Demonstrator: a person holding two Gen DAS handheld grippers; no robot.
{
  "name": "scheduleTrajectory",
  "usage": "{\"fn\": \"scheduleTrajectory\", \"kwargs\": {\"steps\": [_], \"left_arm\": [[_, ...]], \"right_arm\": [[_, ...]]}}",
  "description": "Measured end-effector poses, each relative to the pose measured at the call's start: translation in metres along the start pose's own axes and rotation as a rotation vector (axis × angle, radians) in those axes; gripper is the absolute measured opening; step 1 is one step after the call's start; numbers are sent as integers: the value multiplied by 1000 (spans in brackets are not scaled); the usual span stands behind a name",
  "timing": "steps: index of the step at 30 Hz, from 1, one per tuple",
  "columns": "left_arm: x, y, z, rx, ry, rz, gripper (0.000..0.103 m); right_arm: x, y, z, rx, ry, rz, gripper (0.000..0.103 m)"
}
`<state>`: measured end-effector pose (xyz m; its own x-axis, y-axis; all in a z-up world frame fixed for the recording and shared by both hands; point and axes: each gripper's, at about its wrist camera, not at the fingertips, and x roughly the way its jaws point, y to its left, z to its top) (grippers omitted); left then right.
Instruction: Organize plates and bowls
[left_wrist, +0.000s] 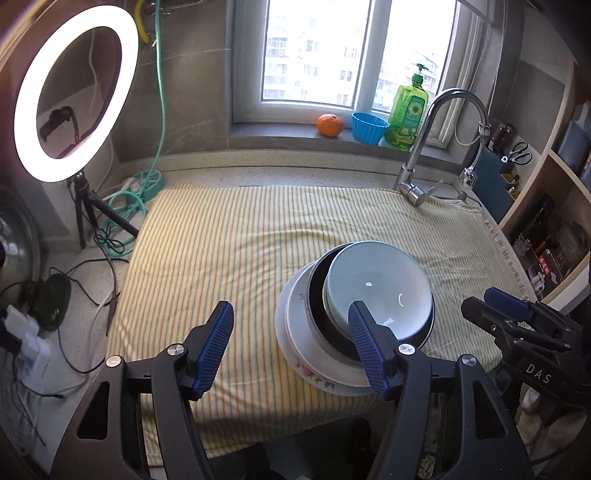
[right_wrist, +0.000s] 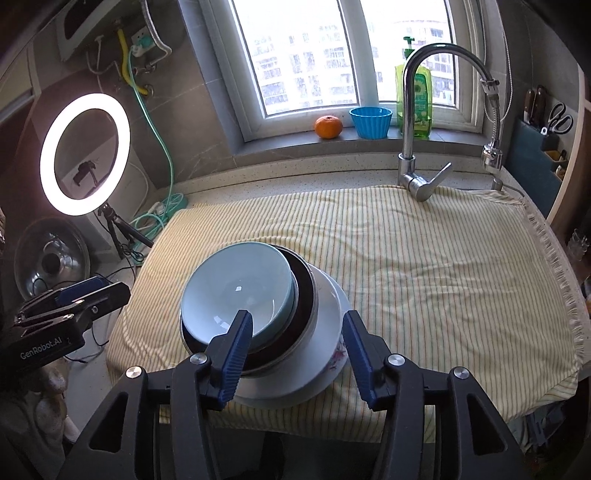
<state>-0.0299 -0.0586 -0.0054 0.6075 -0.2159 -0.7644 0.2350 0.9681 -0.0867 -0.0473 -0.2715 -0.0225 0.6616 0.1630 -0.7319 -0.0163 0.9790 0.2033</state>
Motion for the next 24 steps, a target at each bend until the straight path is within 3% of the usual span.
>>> {"fn": "scheduleTrajectory", "kwargs": {"steps": [5, 12, 24], "left_arm": [[-6, -11, -9, 17, -14, 36, 75], [-9, -19, -11, 44, -30, 60, 80], [-20, -15, -12, 28, -42, 60, 80]], "right_arm": [[-12, -4, 1, 2, -50, 6, 71], [-19, -4, -6, -17, -102, -42, 77], [-21, -3, -7, -7, -109, -23, 77]]}}
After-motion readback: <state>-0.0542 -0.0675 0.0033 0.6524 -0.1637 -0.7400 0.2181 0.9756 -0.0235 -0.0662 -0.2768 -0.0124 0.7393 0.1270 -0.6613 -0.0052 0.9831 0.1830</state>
